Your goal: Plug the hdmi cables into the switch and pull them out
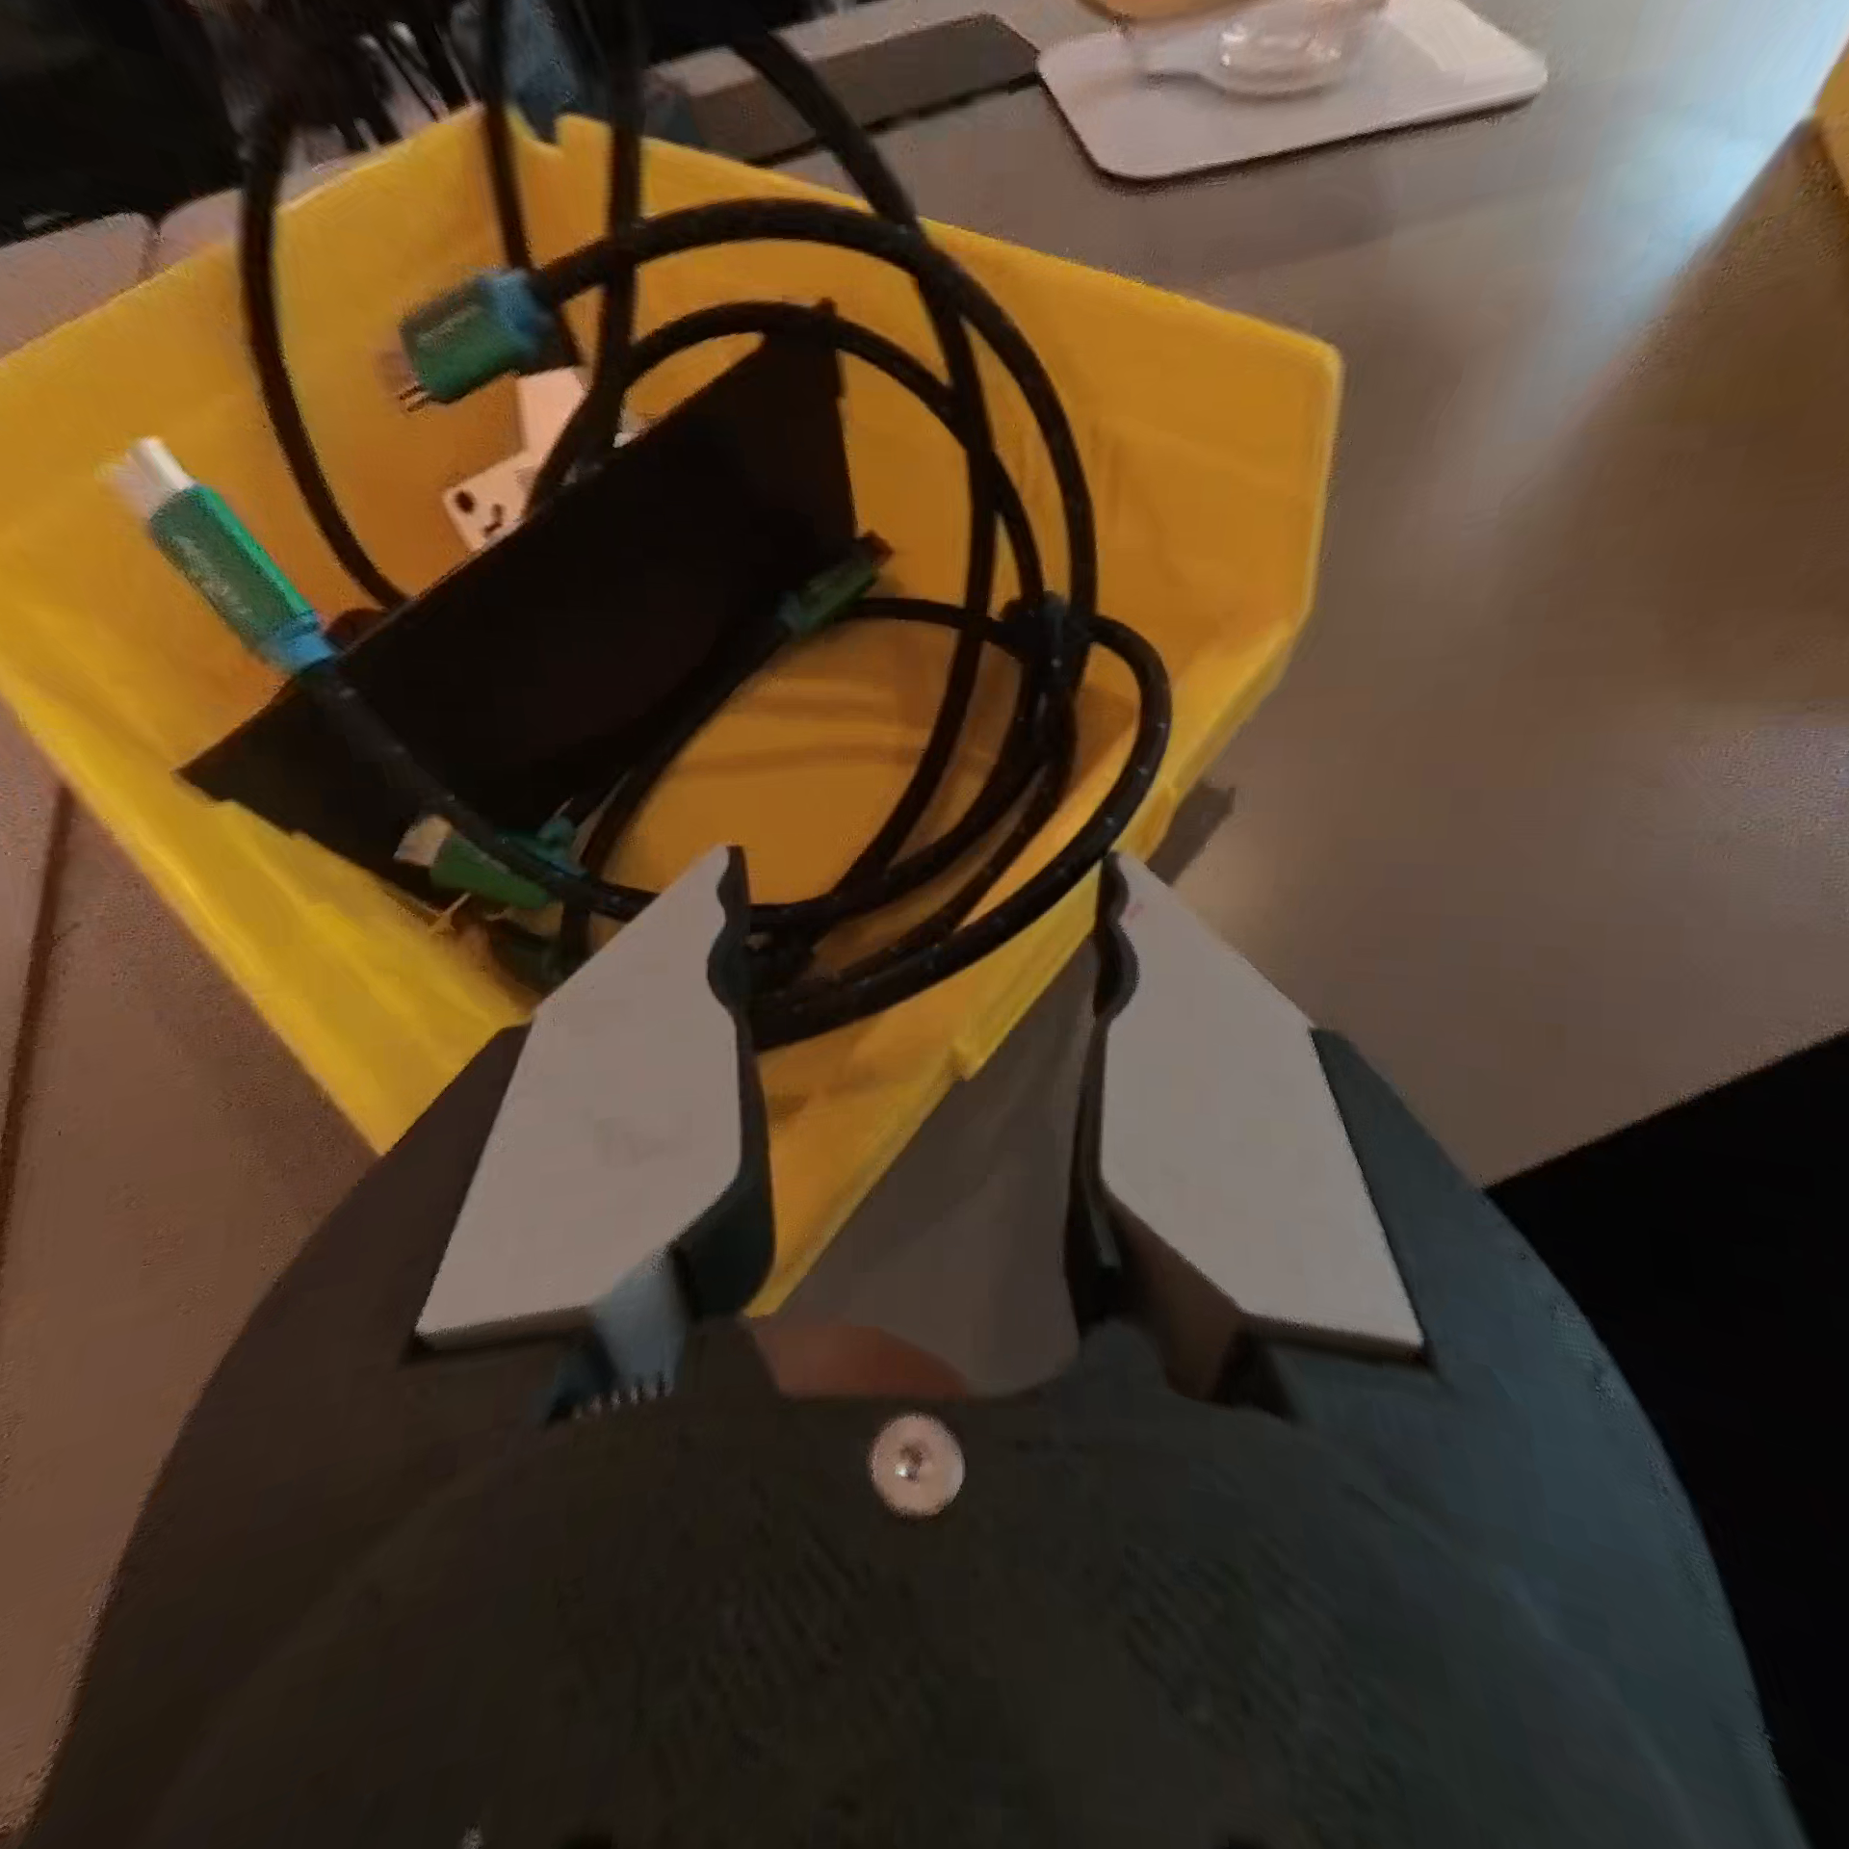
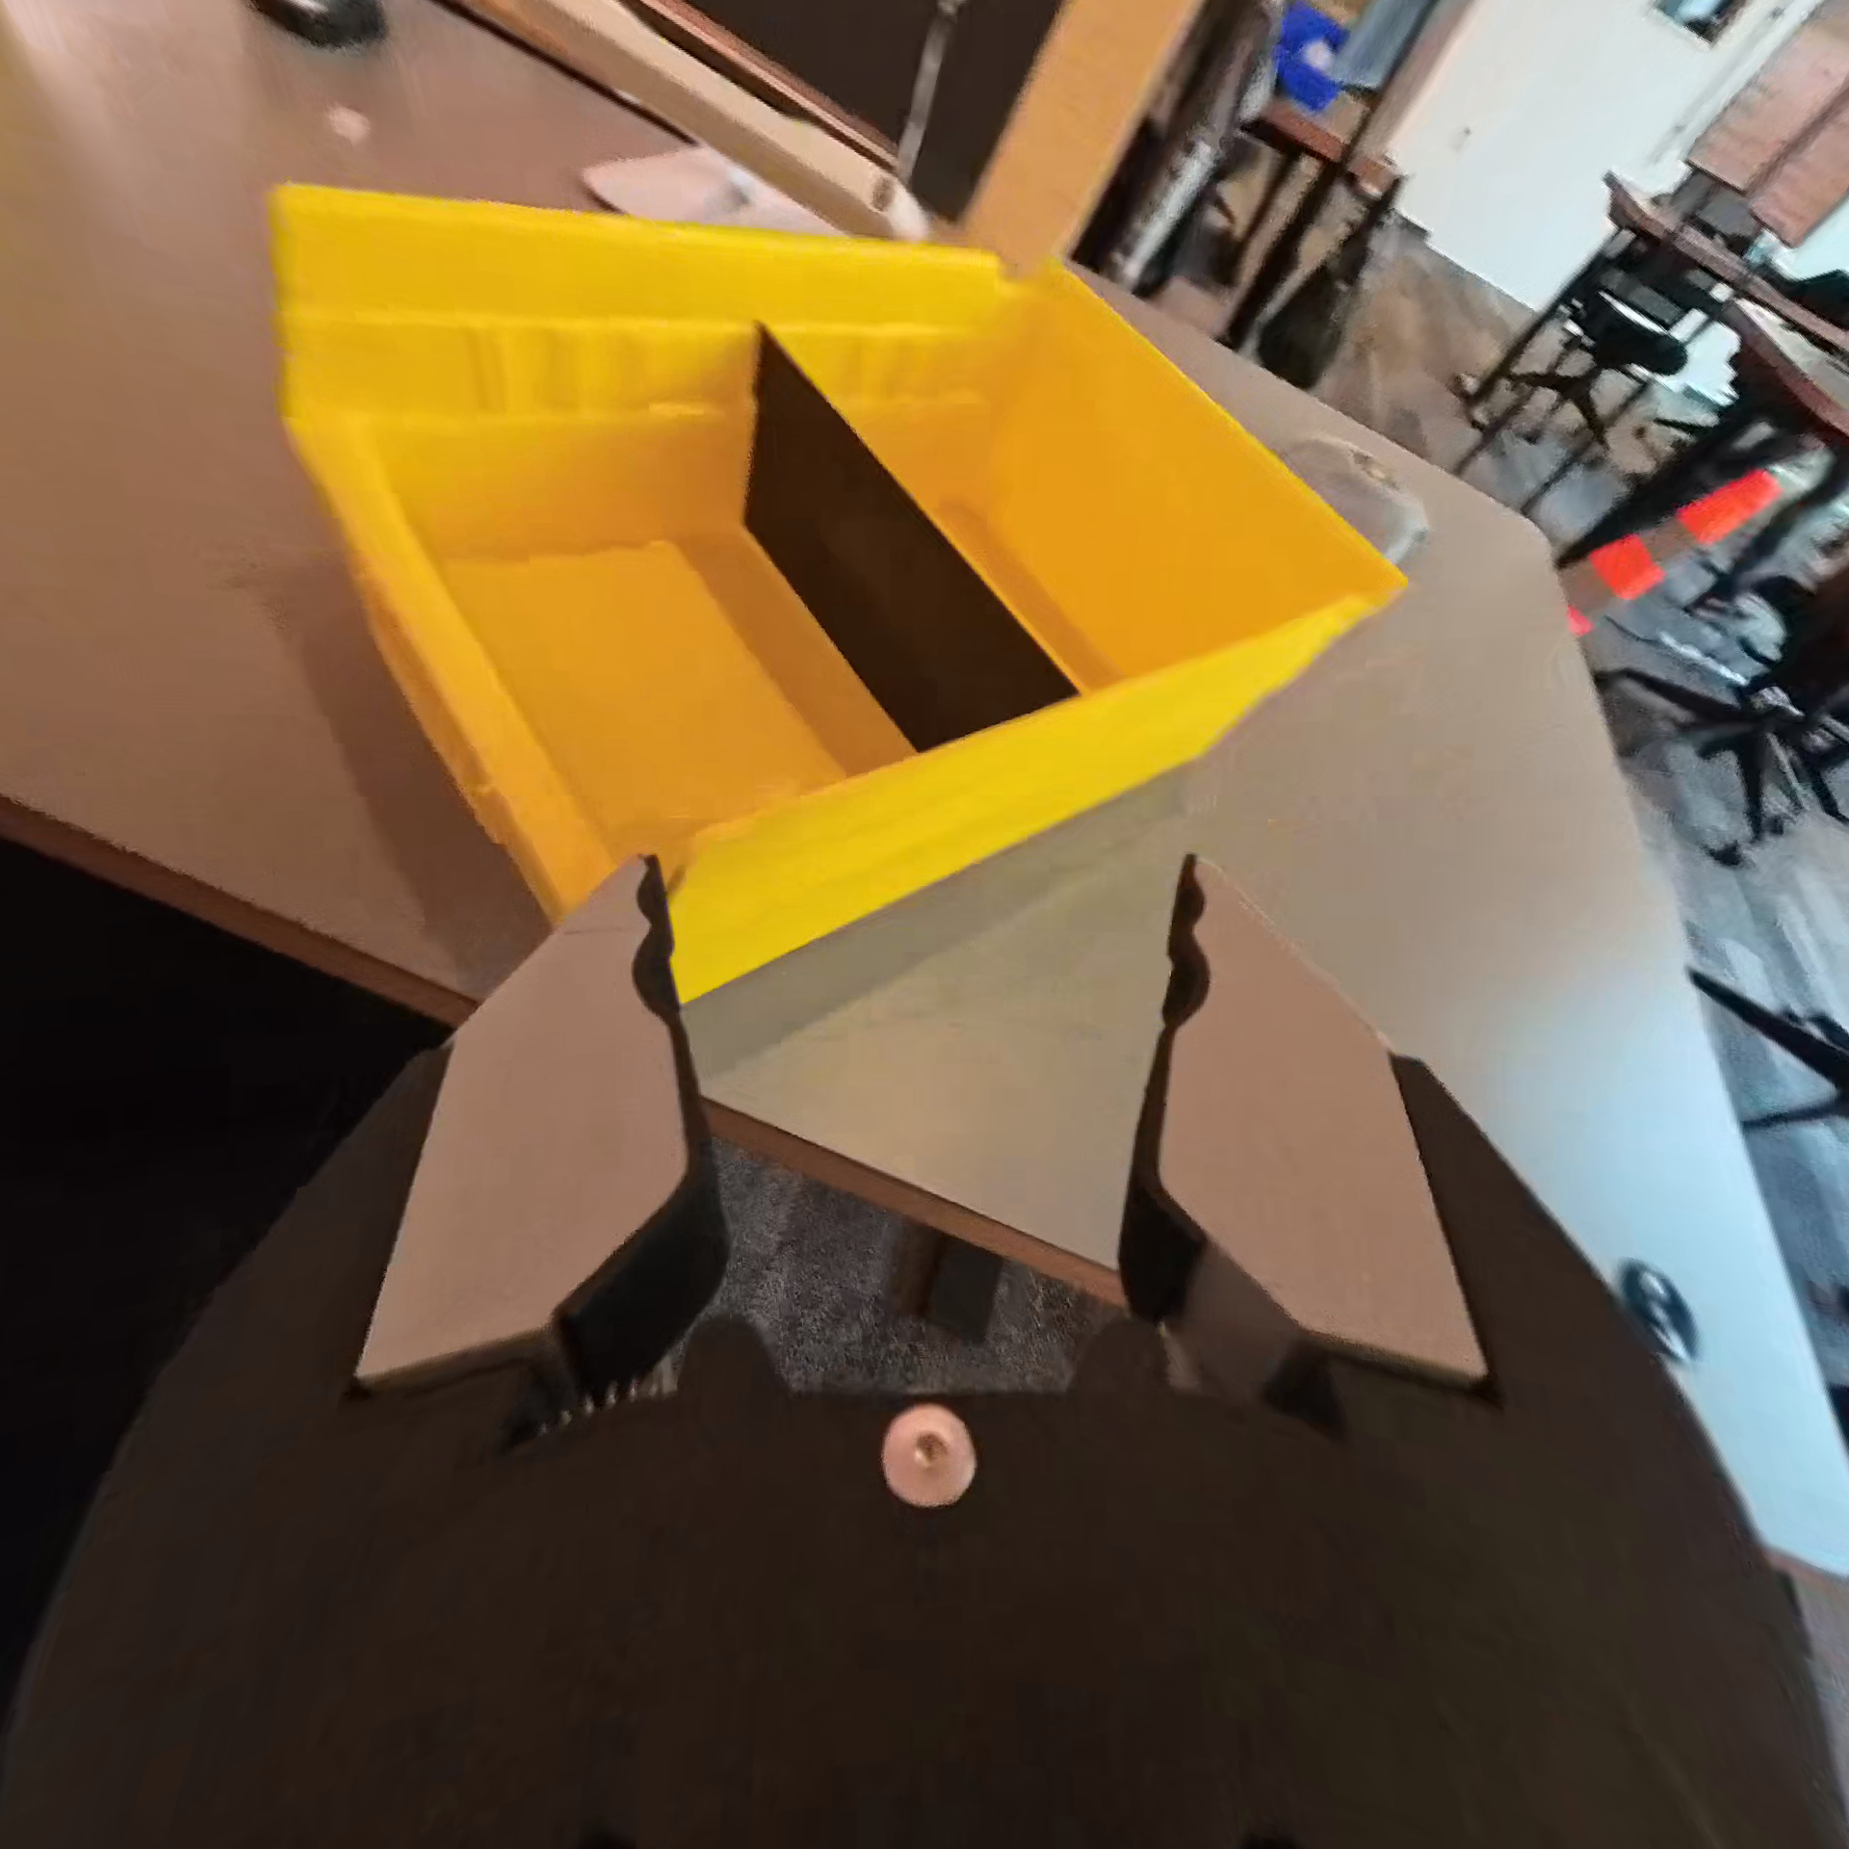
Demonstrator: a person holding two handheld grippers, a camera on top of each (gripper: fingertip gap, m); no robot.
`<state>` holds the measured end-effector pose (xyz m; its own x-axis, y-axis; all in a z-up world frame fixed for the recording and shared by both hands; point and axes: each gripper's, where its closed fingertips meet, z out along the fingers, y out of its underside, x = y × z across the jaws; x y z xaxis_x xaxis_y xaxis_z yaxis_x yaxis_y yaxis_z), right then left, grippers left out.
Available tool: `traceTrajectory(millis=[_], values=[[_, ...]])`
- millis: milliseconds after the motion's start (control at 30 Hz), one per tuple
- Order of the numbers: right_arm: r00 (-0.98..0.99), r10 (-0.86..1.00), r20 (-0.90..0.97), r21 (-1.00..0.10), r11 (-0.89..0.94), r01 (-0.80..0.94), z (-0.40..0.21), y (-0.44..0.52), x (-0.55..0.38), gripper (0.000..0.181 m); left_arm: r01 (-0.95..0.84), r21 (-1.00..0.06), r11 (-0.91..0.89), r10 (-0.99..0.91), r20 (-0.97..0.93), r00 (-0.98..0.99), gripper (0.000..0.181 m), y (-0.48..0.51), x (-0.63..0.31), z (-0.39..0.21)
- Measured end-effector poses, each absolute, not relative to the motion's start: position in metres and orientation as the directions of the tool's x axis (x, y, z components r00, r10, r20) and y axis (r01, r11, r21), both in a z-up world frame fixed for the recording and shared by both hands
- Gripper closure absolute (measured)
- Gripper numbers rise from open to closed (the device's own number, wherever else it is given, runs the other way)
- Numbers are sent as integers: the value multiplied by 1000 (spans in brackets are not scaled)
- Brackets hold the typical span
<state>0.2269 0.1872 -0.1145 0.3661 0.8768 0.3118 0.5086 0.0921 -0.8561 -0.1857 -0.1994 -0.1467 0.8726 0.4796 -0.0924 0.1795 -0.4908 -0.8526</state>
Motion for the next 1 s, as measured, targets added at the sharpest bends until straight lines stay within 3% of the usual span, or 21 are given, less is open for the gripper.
traceTrajectory(millis=[67, 167, 267, 367, 500, 533, 633, 667, 767, 833, 867, 1000], values=[[452, 840, 299, -854, 24, 521, -115, 215, 251, 98, 238, -881, -408, 559, -35, 829, 111, -226, -210, -132], [462, 865, 194, -893, -39, 448, -106, 214, 262, 98, 268, -896, -354, 596, 5, 803, 116, -256, -221, -117], [342, 937, 75, -951, -36, 307, -90, 178, 241, 100, 279, -904, -325, 516, 77, 853, 106, -245, -186, -106], [251, 967, 31, -952, -48, 303, -97, 153, 206, 99, 188, -916, -354, 469, 0, 883, 96, -210, -151, -103], [204, 979, 9, -939, -62, 339, -117, 137, 153, 98, 154, -920, -360, 537, -70, 841, 103, -162, -158, -116], [198, 980, 8, -934, -64, 352, -122, 135, 141, 99, 173, -914, -368, 553, -66, 831, 105, -152, -164, -123], [229, 971, 65, -910, -37, 413, -143, 141, 116, 108, 157, -893, -422, 597, -143, 789, 138, -139, -183, -143], [257, 960, 113, -906, -6, 422, -147, 147, 112, 111, 126, -892, -435, 632, -203, 748, 162, -146, -192, -142], [278, 932, 234, -887, 88, 453, -149, 155, 116, 136, 134, -896, -423, 636, -188, 749, 171, -157, -197, -142], [303, 910, 284, -866, 107, 489, -151, 164, 128, 171, 124, -892, -435, 663, -224, 715, 178, -183, -206, -141], [339, 885, 320, -852, 112, 511, -153, 173, 137, 177, 118, -889, -442, 666, -237, 707, 177, -194, -212, -142], [406, 876, 262, -871, 32, 491, -153, 194, 167, 177, 166, -904, -395, 674, -162, 721, 177, -222, -220, -143]])
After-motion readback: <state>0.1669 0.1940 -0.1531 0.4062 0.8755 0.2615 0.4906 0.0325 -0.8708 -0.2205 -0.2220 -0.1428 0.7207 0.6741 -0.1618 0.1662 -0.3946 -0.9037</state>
